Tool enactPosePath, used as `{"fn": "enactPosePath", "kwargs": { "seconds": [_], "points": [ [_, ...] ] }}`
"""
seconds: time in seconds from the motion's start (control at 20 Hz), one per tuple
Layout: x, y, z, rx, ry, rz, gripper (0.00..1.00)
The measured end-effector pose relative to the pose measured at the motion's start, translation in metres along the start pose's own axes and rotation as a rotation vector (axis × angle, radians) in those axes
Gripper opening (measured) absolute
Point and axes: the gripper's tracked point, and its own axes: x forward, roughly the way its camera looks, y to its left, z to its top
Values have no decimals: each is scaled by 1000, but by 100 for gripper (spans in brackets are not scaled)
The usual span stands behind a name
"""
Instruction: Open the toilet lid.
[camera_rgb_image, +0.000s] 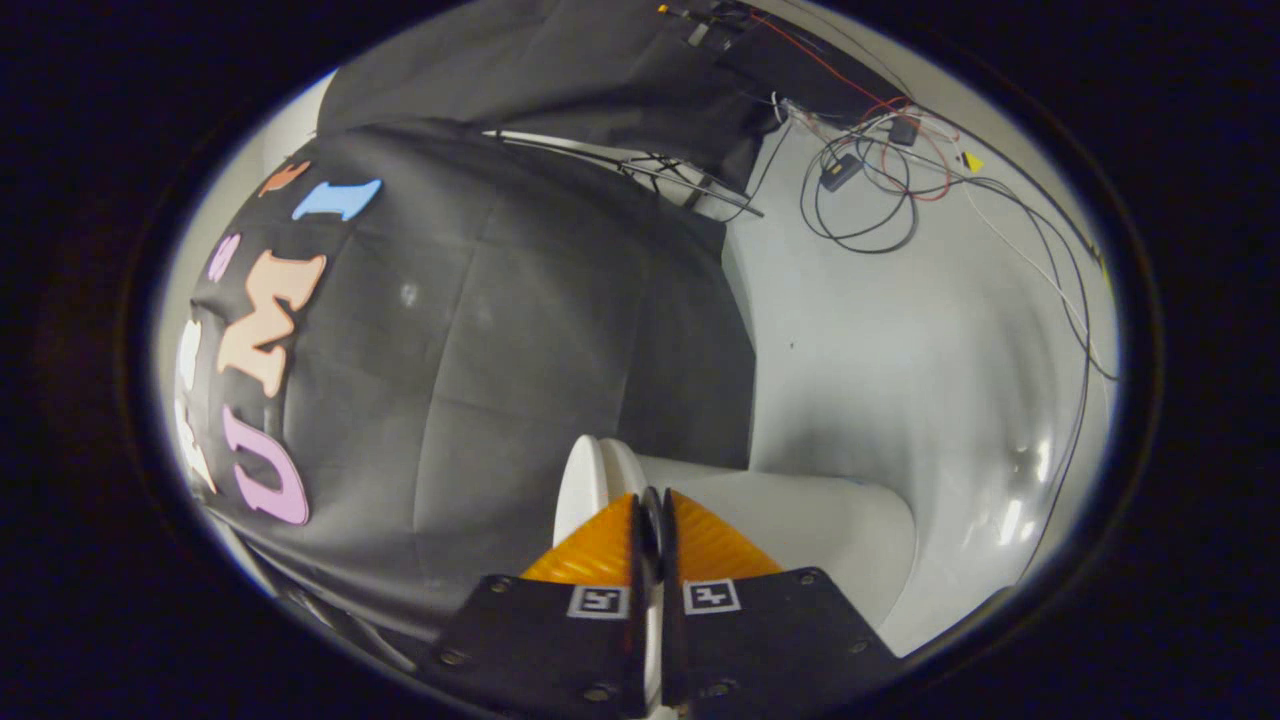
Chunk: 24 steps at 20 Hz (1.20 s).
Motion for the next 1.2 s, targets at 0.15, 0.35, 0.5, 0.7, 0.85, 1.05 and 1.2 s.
{"fn": "enactPosePath", "kwargs": {
  "seconds": [0.15, 0.35, 0.5, 0.7, 0.85, 1.05, 1.2],
  "points": [
    [-24, 11, 2, -29, 25, 18, 4],
    [-34, 40, 9, -94, 11, 63, 4],
    [-45, 71, 10, -153, -1, 84, 4],
    [-66, 126, 9, -242, -18, 153, 4],
    [-82, 175, -1, -297, -33, 226, 4],
    [-112, 237, -22, -340, -55, 312, 4],
    [-133, 275, -43, -401, -52, 347, 5]
  ]
}}
